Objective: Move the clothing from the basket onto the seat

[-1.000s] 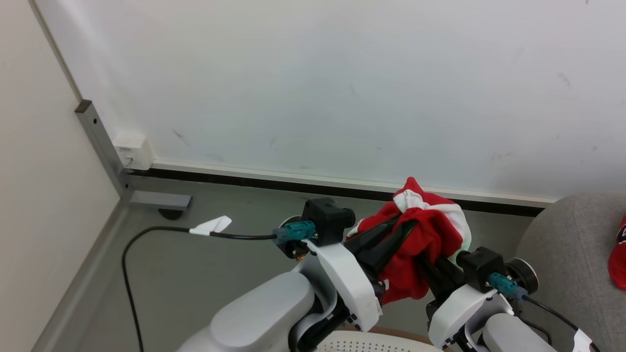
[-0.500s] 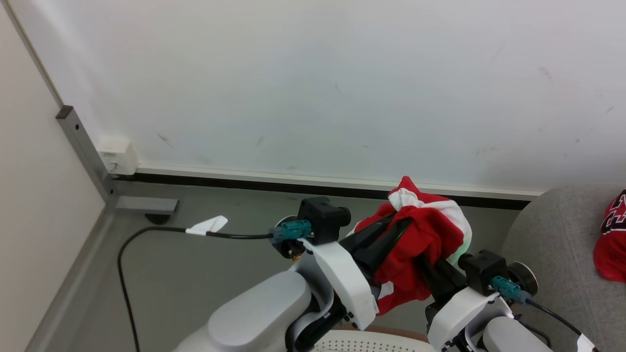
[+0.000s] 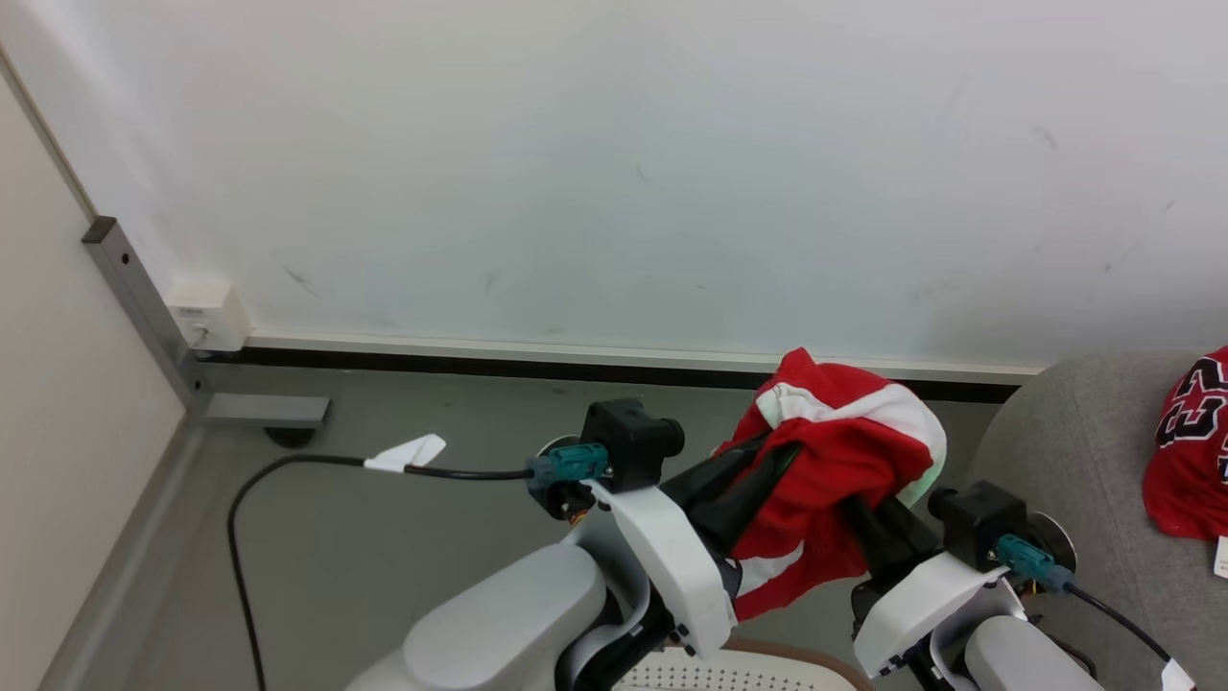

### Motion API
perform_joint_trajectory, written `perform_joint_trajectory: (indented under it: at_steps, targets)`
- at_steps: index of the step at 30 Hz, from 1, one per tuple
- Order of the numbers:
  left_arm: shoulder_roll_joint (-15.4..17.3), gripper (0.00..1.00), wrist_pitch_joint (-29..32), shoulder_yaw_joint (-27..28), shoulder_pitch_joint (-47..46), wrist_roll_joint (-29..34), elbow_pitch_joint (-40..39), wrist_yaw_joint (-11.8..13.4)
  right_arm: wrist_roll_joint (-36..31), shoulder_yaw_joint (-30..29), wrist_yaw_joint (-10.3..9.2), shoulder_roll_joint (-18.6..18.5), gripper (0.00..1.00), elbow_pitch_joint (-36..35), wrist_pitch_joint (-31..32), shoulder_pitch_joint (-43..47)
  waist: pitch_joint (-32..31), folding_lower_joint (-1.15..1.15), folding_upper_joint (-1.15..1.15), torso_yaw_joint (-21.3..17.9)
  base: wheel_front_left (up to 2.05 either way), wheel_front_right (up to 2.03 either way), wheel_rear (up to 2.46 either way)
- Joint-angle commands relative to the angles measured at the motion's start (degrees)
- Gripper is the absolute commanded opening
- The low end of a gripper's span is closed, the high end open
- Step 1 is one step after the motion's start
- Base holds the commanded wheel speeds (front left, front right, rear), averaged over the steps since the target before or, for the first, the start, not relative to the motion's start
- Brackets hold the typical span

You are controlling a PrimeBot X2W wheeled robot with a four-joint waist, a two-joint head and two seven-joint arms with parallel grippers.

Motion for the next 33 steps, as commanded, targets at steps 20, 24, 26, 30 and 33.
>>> perform_joint_trajectory:
  at_steps: [20,24,26,30,33]
  targets:
    - [3.3,1.00,-2.3,-0.5,4.8,1.7,-1.8,1.8,-1.8,-14.5,-0.13,-3.0,0.00,-6.1,-0.2,2.7,2.4,0.00,0.00,-10.3,0.00,0.00,0.00]
    - [3.6,1.00,-2.9,0.1,5.6,3.0,-2.3,2.4,-2.5,-16.0,-0.13,-3.7,0.00,-7.0,-0.2,3.4,2.9,0.00,0.00,-13.5,0.00,0.00,0.00]
    - [3.6,1.00,-3.0,0.5,5.8,3.8,-2.4,2.6,-2.7,-16.6,-0.13,-4.0,0.00,-7.5,-0.2,4.1,3.2,0.00,0.00,-15.2,0.00,0.00,0.00]
    - [3.8,1.00,-3.4,1.5,6.4,5.5,-2.6,2.9,-3.3,-18.0,-0.13,-4.2,0.00,-8.7,-0.2,5.4,4.0,0.00,0.00,-18.7,0.00,0.00,0.00]
    - [3.8,1.00,-3.3,2.3,6.9,6.9,-2.8,3.0,-3.6,-18.8,-0.13,-4.1,0.00,-9.5,-0.2,6.6,4.5,0.00,0.00,-21.1,0.00,0.00,0.00]
